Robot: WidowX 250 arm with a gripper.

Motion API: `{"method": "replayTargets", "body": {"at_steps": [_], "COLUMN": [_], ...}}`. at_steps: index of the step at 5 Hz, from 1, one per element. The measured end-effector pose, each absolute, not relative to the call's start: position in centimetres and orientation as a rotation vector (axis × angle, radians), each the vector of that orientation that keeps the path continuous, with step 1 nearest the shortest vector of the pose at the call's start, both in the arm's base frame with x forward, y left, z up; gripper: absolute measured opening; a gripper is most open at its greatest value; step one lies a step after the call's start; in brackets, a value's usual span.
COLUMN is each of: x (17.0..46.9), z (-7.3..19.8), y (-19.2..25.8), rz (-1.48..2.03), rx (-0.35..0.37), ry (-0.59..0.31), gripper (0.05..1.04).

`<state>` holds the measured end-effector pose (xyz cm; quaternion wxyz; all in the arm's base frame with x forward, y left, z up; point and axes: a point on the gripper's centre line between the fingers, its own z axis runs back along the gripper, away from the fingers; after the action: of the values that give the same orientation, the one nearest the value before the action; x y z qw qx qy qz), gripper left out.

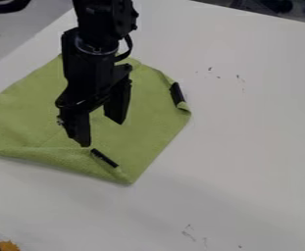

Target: It is a cloth for the table

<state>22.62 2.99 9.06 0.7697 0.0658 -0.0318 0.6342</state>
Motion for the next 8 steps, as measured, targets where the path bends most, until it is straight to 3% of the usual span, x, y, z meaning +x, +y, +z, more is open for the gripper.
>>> {"method": "replayTargets", "body": {"at_steps": [3, 5, 6, 8], "x": [24.6, 29.8, 32.3, 36.4], "z": [8.7, 7.7, 7.8, 7.6], "y": [4.5, 5.5, 4.6, 1.5], "rz": [1.206, 0.804, 0.662, 0.499], "rx": [0.163, 0.134, 0.129, 0.123], "ry": [-0.049, -0.099, -0.174, -0.171], "gripper": [1.001, 1.001, 1.001, 1.001]}}
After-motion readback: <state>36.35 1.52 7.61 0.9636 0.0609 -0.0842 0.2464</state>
